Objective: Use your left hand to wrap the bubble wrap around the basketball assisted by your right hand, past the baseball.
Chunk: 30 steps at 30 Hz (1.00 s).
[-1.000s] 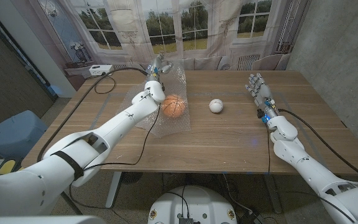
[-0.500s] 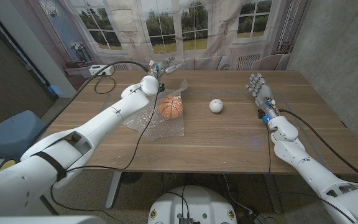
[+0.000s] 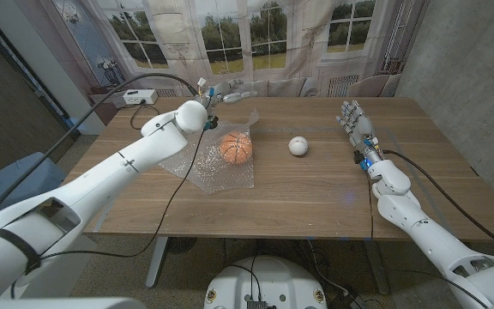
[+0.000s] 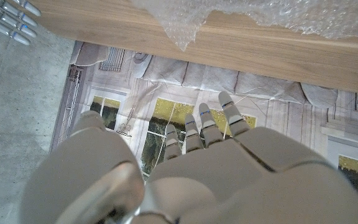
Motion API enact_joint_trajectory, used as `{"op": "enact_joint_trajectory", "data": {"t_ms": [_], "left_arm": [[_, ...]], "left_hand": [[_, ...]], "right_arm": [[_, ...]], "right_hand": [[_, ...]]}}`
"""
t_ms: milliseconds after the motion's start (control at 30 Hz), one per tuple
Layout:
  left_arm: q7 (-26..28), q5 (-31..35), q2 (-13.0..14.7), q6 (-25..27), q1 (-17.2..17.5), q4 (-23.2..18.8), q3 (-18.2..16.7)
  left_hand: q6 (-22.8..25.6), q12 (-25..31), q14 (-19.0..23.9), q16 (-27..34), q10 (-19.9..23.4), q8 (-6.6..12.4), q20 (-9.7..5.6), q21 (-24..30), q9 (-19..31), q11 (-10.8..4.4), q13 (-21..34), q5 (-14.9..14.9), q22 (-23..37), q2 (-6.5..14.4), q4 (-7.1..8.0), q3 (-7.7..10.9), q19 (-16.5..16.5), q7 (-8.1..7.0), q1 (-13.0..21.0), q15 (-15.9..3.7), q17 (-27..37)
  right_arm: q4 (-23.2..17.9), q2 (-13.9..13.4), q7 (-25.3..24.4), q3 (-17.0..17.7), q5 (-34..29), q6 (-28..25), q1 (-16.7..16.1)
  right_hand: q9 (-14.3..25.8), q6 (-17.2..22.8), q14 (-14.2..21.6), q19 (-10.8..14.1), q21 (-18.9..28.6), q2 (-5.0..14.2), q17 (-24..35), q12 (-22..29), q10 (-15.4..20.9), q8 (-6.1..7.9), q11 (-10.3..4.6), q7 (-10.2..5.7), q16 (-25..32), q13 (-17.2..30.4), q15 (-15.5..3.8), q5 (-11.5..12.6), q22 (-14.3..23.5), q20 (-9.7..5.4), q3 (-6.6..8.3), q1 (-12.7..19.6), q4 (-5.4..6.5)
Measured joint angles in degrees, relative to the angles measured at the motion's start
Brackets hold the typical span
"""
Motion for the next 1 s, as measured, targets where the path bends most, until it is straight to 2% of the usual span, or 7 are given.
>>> {"op": "enact_joint_trajectory", "data": {"t_ms": [33,100,500,600,767,800,1000], "left_arm": [[-0.14,0.05,0.0,0.24,0.0,0.0,0.0],[-1.32,0.42,2.87,2.25,1.37,-5.12,-0.41],[-4.67,2.46,10.15,9.97,4.81,-16.79,-0.54],[-5.69,3.78,11.32,12.99,5.25,-18.36,-0.02],[-5.69,3.78,12.58,12.99,5.55,-19.56,0.8],[-7.23,4.83,12.73,15.66,5.56,-19.62,0.99],[-8.45,5.39,12.9,16.7,4.99,-19.23,2.48]], "left_hand": [[0.05,0.0,0.08,0.0,0.07,0.0,-0.02,0.0,0.0,0.09,0.0,0.0,0.0,-0.16,-0.23,0.06,0.13,-0.05,0.23,-0.08,0.0],[0.05,0.0,0.08,0.0,-0.06,0.0,-0.01,0.0,0.0,-0.05,0.0,0.24,0.0,-0.14,-0.89,0.08,0.97,-0.05,1.41,-0.08,0.0],[1.12,0.0,0.47,-0.4,0.77,0.23,0.07,-0.76,-0.01,-1.04,0.25,1.22,-0.16,-1.35,-2.91,-0.09,2.5,-1.31,4.43,-0.5,0.01],[1.6,0.0,0.68,-0.4,1.09,0.23,0.09,-0.76,-0.01,-1.36,0.25,1.37,-0.16,-1.56,-3.06,-0.16,2.92,-1.77,4.9,-0.71,0.0],[2.01,0.0,0.68,-0.4,1.09,0.23,0.03,-0.97,-0.01,-1.36,0.25,1.71,-0.16,-1.64,-3.38,-0.09,3.76,-2.21,5.43,-0.71,0.01],[2.11,0.0,0.71,-0.4,1.09,0.23,-0.04,-0.97,-0.01,-1.36,0.25,1.71,-0.16,-1.62,-3.48,-0.18,3.89,-2.32,5.45,-0.74,0.01],[3.6,0.78,3.26,-0.15,3.8,0.85,-0.05,-0.96,0.05,-1.82,0.25,2.67,-0.16,-1.17,-4.49,-0.09,6.98,-2.45,7.56,-2.48,-0.28]], "right_arm": [[-0.13,-0.02,0.0,-0.01,0.0,0.0,-0.1],[-0.97,-0.18,-0.16,-0.04,-0.01,-0.07,-0.74],[-4.42,-0.79,-2.19,-0.11,-0.56,-0.38,-3.41],[-5.72,-1.03,-2.52,-0.13,-0.7,-0.39,-4.45],[-5.72,-1.03,-3.01,-0.13,-0.88,-0.29,-4.45],[-7.05,-1.25,-3.09,-0.13,-0.91,-0.25,-5.7],[-7.95,-1.43,-3.62,-0.13,-0.98,0.11,-6.61]], "right_hand": [[0.0,0.0,0.0,0.0,0.0,0.0,0.0,0.0,0.0,0.0,0.0,0.0,0.0,0.0,0.0,0.0,0.0,0.0,0.0,0.0,0.0],[0.0,0.0,0.0,0.0,0.0,0.0,0.0,0.0,0.0,0.0,0.0,0.0,0.0,0.0,0.0,0.0,0.0,0.0,0.0,0.0,0.0],[0.0,-0.01,0.0,0.0,0.0,0.25,0.0,0.0,0.0,0.0,0.0,0.01,0.0,0.0,0.0,0.0,0.0,0.0,0.0,-0.25,0.0],[0.0,-0.01,0.0,0.0,0.0,0.25,0.0,0.0,0.0,0.0,0.0,0.01,0.0,0.0,0.0,0.0,0.0,0.0,0.0,-0.25,0.0],[0.0,-0.01,0.0,0.0,0.0,0.25,0.0,0.0,0.0,0.0,0.0,0.01,0.0,0.0,0.0,0.0,0.0,0.0,0.0,-0.25,0.0],[0.0,-0.01,0.0,0.0,0.0,0.25,0.0,0.0,0.0,0.0,0.0,0.01,0.0,0.0,0.0,0.0,0.0,0.0,0.0,-0.25,0.0],[0.0,-0.23,0.0,0.0,0.0,0.25,0.0,0.0,0.0,0.0,0.0,-0.2,0.0,0.0,0.0,0.0,0.0,0.0,0.0,-0.25,0.0]]}}
